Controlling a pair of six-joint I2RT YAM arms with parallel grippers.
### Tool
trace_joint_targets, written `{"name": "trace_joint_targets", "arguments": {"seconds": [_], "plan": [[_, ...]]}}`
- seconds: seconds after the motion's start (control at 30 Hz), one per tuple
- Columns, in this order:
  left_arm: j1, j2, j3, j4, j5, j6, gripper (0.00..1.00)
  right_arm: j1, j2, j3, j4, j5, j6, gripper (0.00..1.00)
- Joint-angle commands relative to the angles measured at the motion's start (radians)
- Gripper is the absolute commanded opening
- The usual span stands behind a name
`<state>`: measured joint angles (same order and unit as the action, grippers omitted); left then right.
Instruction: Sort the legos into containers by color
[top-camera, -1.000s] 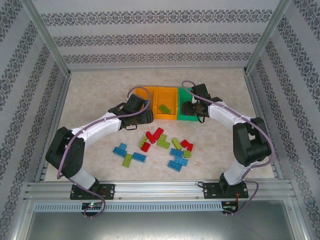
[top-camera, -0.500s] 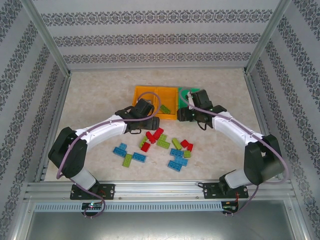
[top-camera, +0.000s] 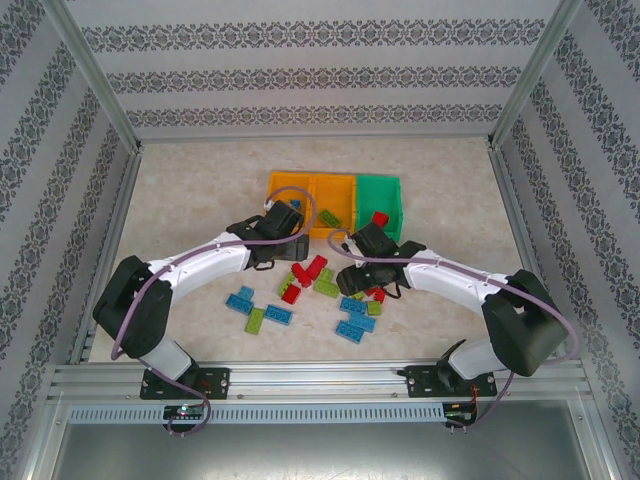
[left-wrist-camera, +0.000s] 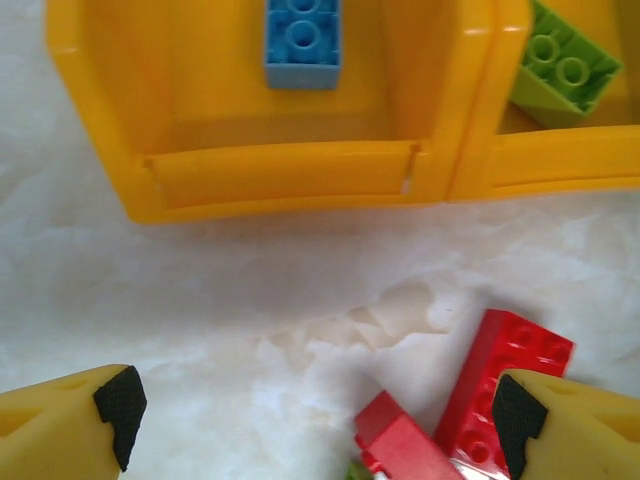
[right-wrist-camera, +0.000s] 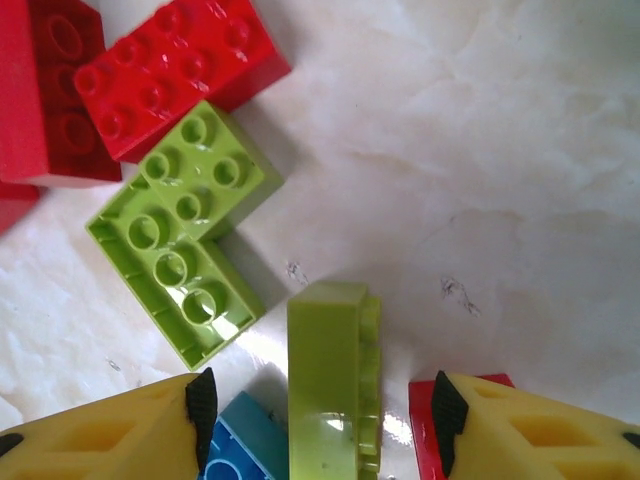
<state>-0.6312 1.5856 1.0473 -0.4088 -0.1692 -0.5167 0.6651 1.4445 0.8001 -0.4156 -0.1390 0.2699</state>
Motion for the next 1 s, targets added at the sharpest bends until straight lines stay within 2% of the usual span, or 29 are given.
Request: {"name": "trace_joint_targets", "arguments": {"seconds": [0.0, 0.23, 0.37, 0.47, 0.53, 0.73, 0.97], "plan": [[0.024, -0.049, -0.032, -0.032, -0.048, -0.026, 0.94, 0.031, 0.029, 0.000, -0.014, 0.014, 0.021, 0.59], [0.043, -0.084, -0.051, -0.038, -0.067, -0.023, 0.96, 0.045, 0.128, 0.045, -0.014, 0.040, 0.022, 0.50], [0.052, -0.099, -0.059, -0.048, -0.077, -0.022, 0.97, 0.047, 0.157, 0.068, -0.032, 0.091, 0.024, 0.38], [0.061, -0.118, -0.074, -0.051, -0.081, -0.026, 0.98, 0.048, 0.118, 0.071, -0.030, 0.124, 0.026, 0.28], [0.066, -0.130, -0.080, -0.054, -0.086, -0.026, 0.98, 0.046, 0.083, 0.075, -0.030, 0.143, 0.026, 0.24], [0.076, -0.154, -0.098, -0.067, -0.098, -0.035, 0.99, -0.006, 0.015, 0.132, -0.017, 0.128, 0.023, 0.21], [0.078, -0.170, -0.111, -0.115, -0.113, -0.061, 0.99, -0.121, 0.086, 0.277, 0.017, 0.058, 0.033, 0.20]]}}
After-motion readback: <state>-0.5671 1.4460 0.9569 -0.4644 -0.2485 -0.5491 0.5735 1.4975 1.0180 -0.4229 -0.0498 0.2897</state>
